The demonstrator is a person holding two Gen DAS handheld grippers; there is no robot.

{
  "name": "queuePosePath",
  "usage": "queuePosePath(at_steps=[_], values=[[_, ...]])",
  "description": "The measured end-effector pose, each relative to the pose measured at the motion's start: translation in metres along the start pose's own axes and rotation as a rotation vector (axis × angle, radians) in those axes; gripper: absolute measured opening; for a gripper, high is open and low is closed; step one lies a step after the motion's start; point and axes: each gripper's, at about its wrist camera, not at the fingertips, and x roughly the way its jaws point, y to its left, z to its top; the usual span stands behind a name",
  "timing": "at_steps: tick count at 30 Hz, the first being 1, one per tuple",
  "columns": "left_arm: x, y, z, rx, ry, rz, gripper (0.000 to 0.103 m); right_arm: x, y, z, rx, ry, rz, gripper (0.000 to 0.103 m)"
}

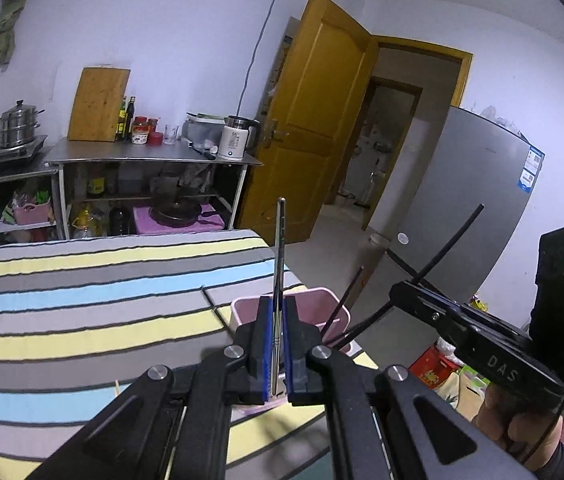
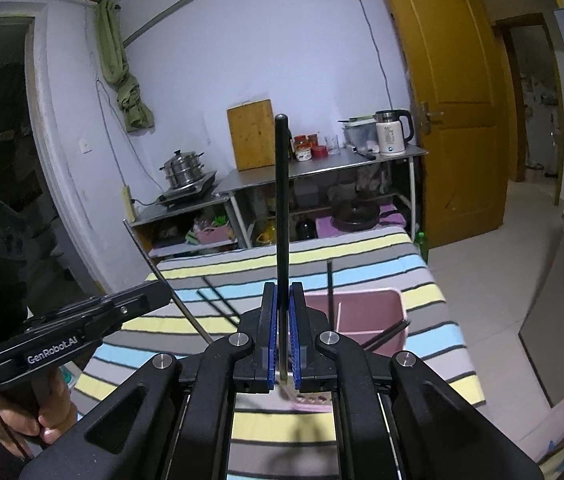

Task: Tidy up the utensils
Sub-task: 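Lower both chopsticks into the pink holder and open both tools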

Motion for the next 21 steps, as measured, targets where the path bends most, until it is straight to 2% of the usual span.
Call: queuePosePath(at_steps=[10,21], values=[[0.042,-0.006,0.011,0.015,0.016,-0.006,0.004,0.012,-0.014,0.006,0.015,-0.008,-0.030,0.005],[0.077,-0.001,-0.004,0.010,0.057,-0.005,0.004,0.029,-0.018,-0.002,0.006,0.011,-0.055,0.005]])
